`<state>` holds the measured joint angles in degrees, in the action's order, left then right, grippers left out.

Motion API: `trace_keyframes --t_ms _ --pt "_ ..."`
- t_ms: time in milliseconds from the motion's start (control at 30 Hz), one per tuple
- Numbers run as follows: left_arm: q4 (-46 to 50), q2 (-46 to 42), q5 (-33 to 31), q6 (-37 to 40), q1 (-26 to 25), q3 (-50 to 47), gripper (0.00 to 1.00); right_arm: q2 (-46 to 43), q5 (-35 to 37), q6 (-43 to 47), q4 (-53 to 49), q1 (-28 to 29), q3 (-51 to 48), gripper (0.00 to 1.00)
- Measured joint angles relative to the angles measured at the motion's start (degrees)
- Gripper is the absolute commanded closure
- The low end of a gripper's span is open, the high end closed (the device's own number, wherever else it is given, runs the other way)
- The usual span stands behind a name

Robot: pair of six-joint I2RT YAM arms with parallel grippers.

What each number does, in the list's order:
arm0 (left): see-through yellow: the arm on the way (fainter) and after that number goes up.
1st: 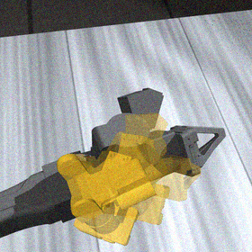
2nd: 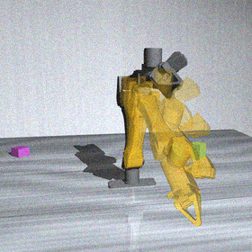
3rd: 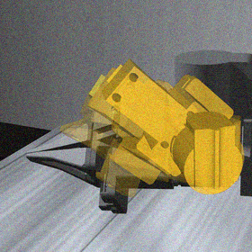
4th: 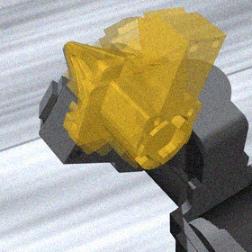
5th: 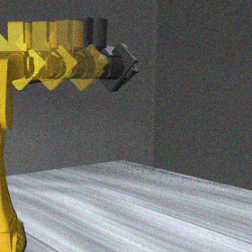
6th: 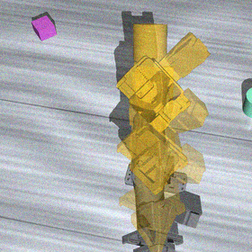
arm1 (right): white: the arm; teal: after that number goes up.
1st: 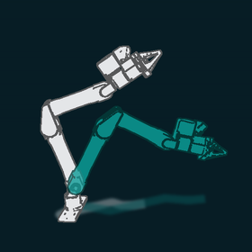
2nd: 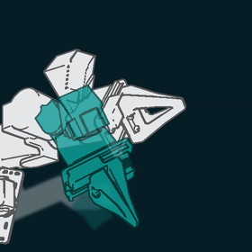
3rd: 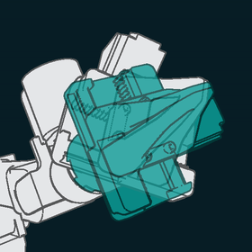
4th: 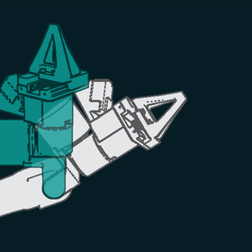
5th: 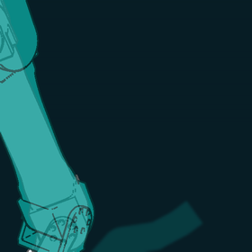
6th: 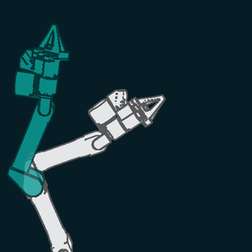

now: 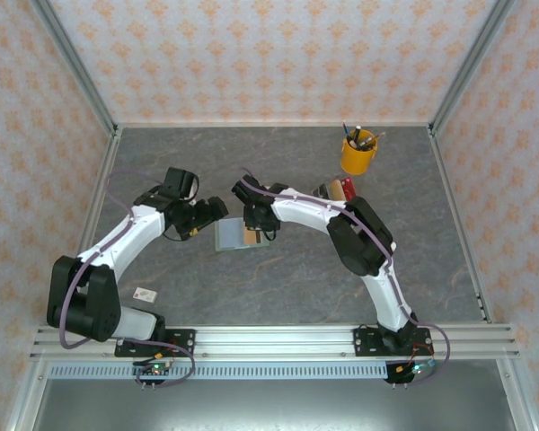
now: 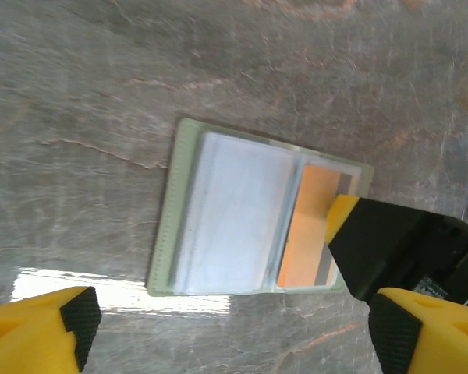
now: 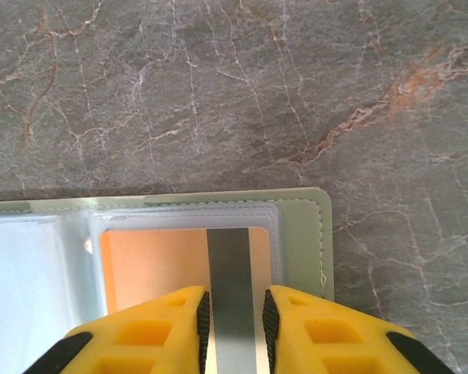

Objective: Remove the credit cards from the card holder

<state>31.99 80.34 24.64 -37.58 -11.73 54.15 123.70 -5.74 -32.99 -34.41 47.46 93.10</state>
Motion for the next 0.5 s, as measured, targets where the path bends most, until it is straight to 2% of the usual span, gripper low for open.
trace_keyframes --t_ms 67,167,233,367,500 --pt "-1.4 1.5 1.2 -0.2 -1.5 0.0 0.23 -0.3 -0.6 0.0 0.7 -0.3 -0.6 0.72" --pt "-3.6 3.7 2.9 -0.8 -3.2 0.0 0.43 -0.8 -1.5 0.0 1.8 -0.6 -1.7 0.72" --pt "-5.2 5.5 3.8 -1.5 -4.1 0.0 0.52 -1.1 -2.0 0.0 2.5 -0.8 -2.3 0.72" --pt "-8.1 9.5 5.3 -2.7 -5.2 0.0 0.62 -1.6 -2.8 0.0 3.7 -1.1 -3.3 0.73" --pt "-10.2 12.8 6.4 -3.1 -5.6 0.1 0.65 -1.9 -3.5 0.0 4.4 -1.4 -4.0 0.73"
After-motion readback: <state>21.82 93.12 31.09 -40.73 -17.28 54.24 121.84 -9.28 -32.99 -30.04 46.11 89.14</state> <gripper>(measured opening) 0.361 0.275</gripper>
